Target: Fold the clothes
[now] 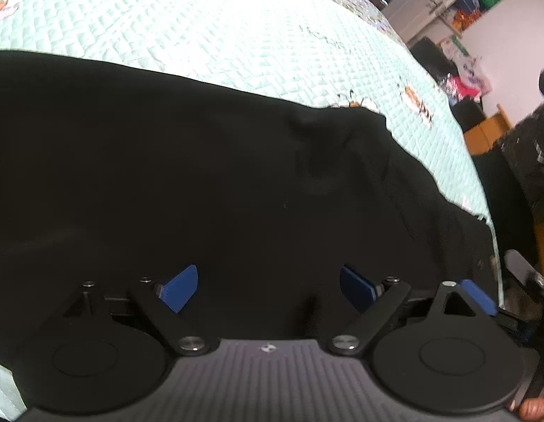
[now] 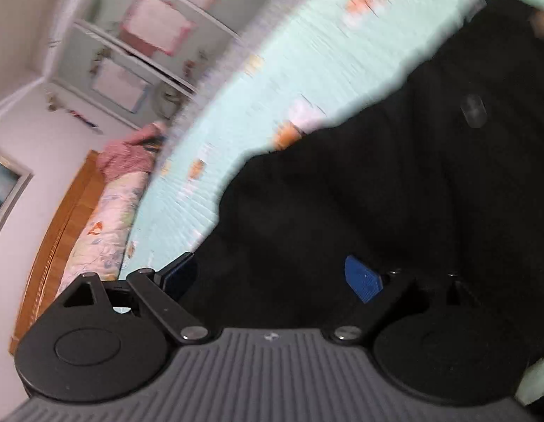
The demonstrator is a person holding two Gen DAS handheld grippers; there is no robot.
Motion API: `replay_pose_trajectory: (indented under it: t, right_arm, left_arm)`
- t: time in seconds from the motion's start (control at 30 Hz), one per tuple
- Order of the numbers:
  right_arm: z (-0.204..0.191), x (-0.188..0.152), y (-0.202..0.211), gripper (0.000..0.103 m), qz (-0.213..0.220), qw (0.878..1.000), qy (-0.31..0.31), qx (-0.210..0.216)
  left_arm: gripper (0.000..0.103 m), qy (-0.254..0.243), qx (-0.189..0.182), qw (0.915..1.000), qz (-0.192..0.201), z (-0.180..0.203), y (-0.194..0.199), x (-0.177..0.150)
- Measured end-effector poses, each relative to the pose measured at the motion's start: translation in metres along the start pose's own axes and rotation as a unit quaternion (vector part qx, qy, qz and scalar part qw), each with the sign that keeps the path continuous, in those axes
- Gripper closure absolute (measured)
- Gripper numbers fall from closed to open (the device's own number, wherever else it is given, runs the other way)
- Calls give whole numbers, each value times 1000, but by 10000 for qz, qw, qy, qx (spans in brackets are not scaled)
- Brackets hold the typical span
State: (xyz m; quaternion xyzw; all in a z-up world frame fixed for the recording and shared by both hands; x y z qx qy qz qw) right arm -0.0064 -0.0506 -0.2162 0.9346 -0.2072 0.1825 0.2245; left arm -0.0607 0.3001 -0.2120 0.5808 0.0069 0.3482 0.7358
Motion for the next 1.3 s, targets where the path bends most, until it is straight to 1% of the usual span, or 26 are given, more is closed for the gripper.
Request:
replay_pose_trajectory:
  t: [0.07,0.1,0.17,0.23,0.3,0.33,0.37,0.4,0.43,0.47,0.53,0.57,0.6,0.67,0.73,0.8,0.83,0.87,0.9,0.93,0.97,1.0,1.07,1.13,1.2,1.3]
  right_arm:
    - [2,2,6,11,57,9999,37,75]
    - [3,3,8,11,85,9999,56,113]
    - [5,4,14,11,142,9997,94,188]
    - [7,6,20,11,199,9994,131,263]
    - [9,8,25,11,256,9990,169,339]
    - [21,9,26,11,278,9991,-44,317]
    - [40,11,25,15,293,9987,-370,201]
    - [57,13,26,33,325,9976,-607,103]
    - [68,15,30,39,380,9962,-778,73]
    - [68,17,35,37,412,9959,-794,107]
    - [58,20,46,28,432,9968,-633,234]
    - [51,20,52,21,444,9977,-452,238]
    - [42,19,57,19,453,9984,-232,238]
    - [29,16,65,19,437,9979,5,469]
    - [27,12,71,19,403,9967,27,697]
    - [41,11,72,19,342,9970,-156,672]
    - [54,11,70,19,346,9976,-306,510]
    - [71,12,71,24,388,9977,-482,261]
    - [81,14,75,43,465,9969,-616,166]
    - [84,16,81,48,557,9957,-718,196]
    - [88,19,87,47,649,9943,-819,225]
    - [92,21,93,41,741,9927,-921,255]
    - [84,26,114,30,919,9925,-722,356]
    - [77,31,138,29,1146,9900,-615,547]
    - [79,34,162,29,1447,9846,-653,733]
    - [87,35,184,27,1727,9799,-688,731]
  left_arm:
    - [13,69,-97,9999,113,2,11,1]
    - [13,10,-210,9996,186,7,17,1]
    - [13,-237,-516,9979,317,22,28,-1]
    - [12,-547,-741,9953,311,38,32,-5]
    - [12,-773,-658,9948,121,48,20,-9]
    - [12,-728,-525,9960,-6,44,9,-11]
    - [14,-682,-393,9968,-133,40,-3,-13]
    - [14,-631,-275,9973,-247,36,-13,-15]
    - [14,-481,-379,9980,-166,32,-12,-14]
    - [14,-341,-477,9982,-92,29,-10,-13]
    - [14,-333,-500,9981,-148,28,-7,-10]
    - [15,-342,-448,9983,-144,29,-4,-9]
    - [15,-325,-424,9985,-105,29,0,-8]
    - [15,-376,-444,9983,0,33,9,-7]
    - [14,-506,-518,9973,128,39,18,-7]
    - [14,-692,-395,9966,187,38,18,-7]
    - [14,-695,-251,9972,104,33,13,-7]
    - [14,-617,-26,9981,-61,26,4,-7]
    - [15,-525,33,9985,-129,19,-4,-7]
    - [15,-446,-69,9990,-46,15,-5,-7]
    - [15,-389,-109,9992,-11,13,-3,-6]
    - [15,-335,-146,9993,22,12,0,-5]
    - [15,-349,-76,9994,38,12,5,-4]
    - [15,-321,-36,9995,70,13,11,-4]
    - [15,-315,-214,9992,95,19,17,-6]
    - [15,-385,-480,9980,114,31,26,-10]
Point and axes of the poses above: each gripper's, at about its wrist camera, not at the fingertips, and y roughly against the way its jaws point, z to its right, x to its top, the point moved 5 cm from there along -y, roughly the way its jaws point, and after that the axes turned 11 degrees about x, right-handed, at the moved point
